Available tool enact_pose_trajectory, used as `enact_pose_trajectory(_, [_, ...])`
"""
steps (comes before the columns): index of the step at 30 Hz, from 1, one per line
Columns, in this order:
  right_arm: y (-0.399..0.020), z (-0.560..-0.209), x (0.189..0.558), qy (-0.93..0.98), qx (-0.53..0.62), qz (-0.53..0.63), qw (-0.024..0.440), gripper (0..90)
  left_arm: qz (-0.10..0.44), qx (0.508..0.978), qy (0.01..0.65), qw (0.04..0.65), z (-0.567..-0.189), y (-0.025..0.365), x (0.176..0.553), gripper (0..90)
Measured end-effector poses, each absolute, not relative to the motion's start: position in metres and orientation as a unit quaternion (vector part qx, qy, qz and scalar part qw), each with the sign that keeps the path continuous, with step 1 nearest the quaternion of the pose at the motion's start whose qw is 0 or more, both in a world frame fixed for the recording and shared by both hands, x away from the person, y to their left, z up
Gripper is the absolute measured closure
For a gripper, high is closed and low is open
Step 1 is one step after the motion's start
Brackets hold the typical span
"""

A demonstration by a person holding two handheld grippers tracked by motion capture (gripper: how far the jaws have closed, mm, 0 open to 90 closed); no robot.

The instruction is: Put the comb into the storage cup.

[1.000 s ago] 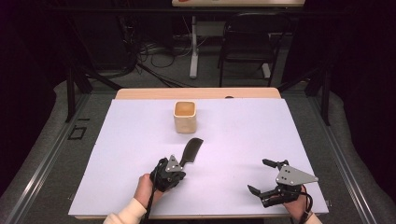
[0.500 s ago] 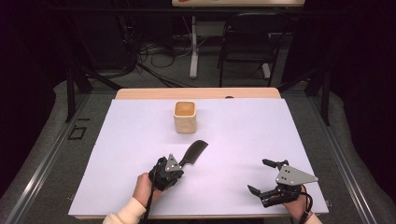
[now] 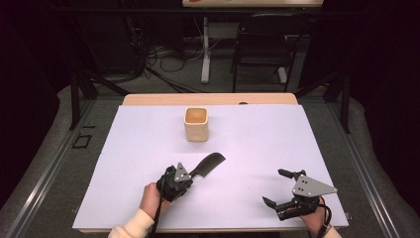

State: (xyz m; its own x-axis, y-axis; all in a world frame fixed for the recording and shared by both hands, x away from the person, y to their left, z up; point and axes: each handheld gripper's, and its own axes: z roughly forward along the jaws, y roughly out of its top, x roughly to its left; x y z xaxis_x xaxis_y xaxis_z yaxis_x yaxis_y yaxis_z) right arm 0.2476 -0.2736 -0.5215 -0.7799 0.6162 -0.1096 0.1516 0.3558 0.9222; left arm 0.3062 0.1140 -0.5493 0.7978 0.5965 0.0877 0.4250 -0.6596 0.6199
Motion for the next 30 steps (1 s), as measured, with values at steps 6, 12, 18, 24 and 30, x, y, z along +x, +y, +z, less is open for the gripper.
enact_pose_trajectory(6, [-0.274, -0.522, 0.248, 0.791, 0.241, 0.515, 0.227, 0.5, 0.148, 0.9, 0.284, 0.296, -0.549, 0.115, 0.307, 88.5])
enact_pose_trajectory(12, [-0.273, -0.522, 0.248, 0.791, 0.243, 0.514, 0.225, 0.5, 0.149, 0.899, 0.286, 0.296, -0.55, 0.116, 0.307, 88.5])
enact_pose_trajectory(18, [-0.273, -0.522, 0.247, 0.792, 0.243, 0.513, 0.225, 0.5, 0.152, 0.899, 0.287, 0.295, -0.55, 0.118, 0.308, 87.4])
enact_pose_trajectory(24, [-0.273, -0.522, 0.248, 0.793, 0.241, 0.512, 0.226, 0.5, 0.147, 0.899, 0.279, 0.303, -0.543, 0.116, 0.304, 79.0])
enact_pose_trajectory(30, [-0.274, -0.521, 0.248, 0.793, 0.24, 0.513, 0.226, 0.5, 0.143, 0.901, 0.276, 0.304, -0.535, 0.115, 0.303, 64.1])
